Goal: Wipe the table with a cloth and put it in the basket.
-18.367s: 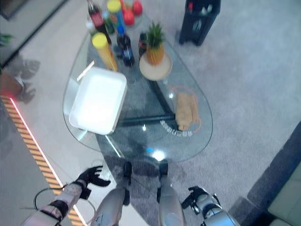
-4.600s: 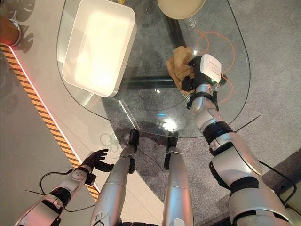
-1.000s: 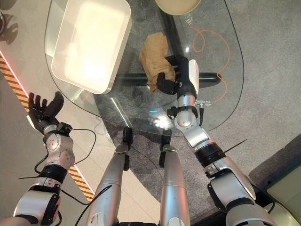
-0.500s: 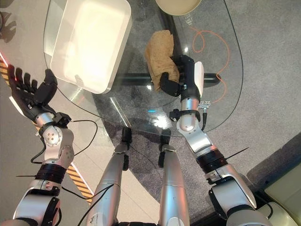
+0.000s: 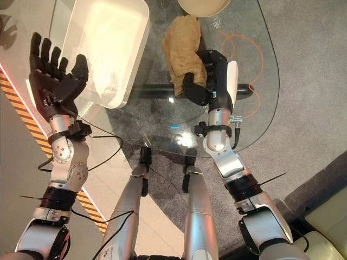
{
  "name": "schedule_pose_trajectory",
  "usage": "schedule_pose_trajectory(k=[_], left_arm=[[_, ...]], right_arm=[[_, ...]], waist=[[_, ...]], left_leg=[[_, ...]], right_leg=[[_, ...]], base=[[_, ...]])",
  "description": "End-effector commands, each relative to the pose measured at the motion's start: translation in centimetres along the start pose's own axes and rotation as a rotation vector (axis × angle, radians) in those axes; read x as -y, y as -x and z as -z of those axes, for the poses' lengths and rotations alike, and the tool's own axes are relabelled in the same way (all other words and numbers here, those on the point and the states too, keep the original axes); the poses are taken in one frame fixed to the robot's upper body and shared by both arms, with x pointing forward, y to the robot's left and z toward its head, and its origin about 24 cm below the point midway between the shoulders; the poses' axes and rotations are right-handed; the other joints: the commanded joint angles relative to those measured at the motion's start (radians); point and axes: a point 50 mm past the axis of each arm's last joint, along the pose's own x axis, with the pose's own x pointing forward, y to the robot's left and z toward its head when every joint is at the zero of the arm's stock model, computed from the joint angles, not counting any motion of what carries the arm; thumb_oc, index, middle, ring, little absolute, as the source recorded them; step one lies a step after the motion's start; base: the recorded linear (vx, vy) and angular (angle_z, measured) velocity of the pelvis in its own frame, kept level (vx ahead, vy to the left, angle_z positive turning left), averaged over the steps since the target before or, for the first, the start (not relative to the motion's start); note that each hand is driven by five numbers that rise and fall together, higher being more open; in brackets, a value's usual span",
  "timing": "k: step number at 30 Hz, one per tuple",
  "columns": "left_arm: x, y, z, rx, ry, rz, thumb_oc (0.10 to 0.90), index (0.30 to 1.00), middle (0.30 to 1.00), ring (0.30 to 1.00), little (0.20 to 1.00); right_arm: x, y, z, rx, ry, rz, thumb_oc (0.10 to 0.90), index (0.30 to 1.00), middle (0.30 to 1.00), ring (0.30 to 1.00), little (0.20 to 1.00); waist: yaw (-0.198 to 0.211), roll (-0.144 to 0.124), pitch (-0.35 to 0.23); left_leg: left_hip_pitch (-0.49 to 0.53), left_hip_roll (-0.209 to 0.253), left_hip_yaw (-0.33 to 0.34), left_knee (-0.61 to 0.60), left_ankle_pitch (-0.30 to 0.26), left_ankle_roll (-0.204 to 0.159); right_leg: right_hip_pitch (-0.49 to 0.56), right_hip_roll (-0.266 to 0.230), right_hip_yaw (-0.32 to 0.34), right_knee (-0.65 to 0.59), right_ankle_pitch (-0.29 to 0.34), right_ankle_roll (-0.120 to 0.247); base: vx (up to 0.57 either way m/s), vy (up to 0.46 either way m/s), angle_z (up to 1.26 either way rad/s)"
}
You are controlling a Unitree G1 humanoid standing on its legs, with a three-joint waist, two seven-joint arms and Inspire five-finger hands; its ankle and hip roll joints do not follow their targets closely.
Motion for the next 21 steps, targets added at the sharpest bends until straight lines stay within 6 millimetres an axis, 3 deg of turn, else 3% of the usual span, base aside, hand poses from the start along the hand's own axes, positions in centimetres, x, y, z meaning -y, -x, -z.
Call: schedule_pose_trajectory(k=[1, 9, 21], left_arm=[[2.4, -1.2, -4.1, 0.152, 0.095, 0.151, 0.8, 0.9, 0.9, 0.9, 0.9], [4.1, -1.1, -2.8, -0.024, 0.238, 0.275, 0.8, 0.9, 0.9, 0.9, 0.9], [7.3, -1.2, -2.8, -0.152, 0.406, 0.446, 0.8, 0.9, 0.9, 0.9, 0.9]], right_arm=[[1.7, -0.7, -8.8, 0.446, -0.192, 0.089, 0.1, 0.3, 0.3, 0.3, 0.2], [1.8, -0.3, -10.3, 0.516, -0.235, 0.045, 0.1, 0.3, 0.3, 0.3, 0.2], [1.1, -0.1, -11.6, 0.582, -0.278, -0.041, 0.1, 0.3, 0.3, 0.3, 0.2]], waist=[[-0.009, -0.003, -0.029], [-0.021, -0.006, -0.029], [-0.034, -0.007, -0.029]], left_leg=[[0.036, -0.069, 0.085, 0.052, -0.079, 0.077], [0.041, -0.065, 0.093, 0.048, -0.078, 0.076], [0.049, -0.061, 0.103, 0.043, -0.075, 0.072]], right_leg=[[0.066, 0.071, -0.015, -0.025, -0.019, 0.006], [0.07, 0.075, -0.009, -0.028, -0.016, 0.009], [0.08, 0.071, -0.007, -0.038, -0.011, 0.013]], base=[[0.0, 0.0, 0.0], [0.0, 0.0, 0.0], [0.0, 0.0, 0.0]])
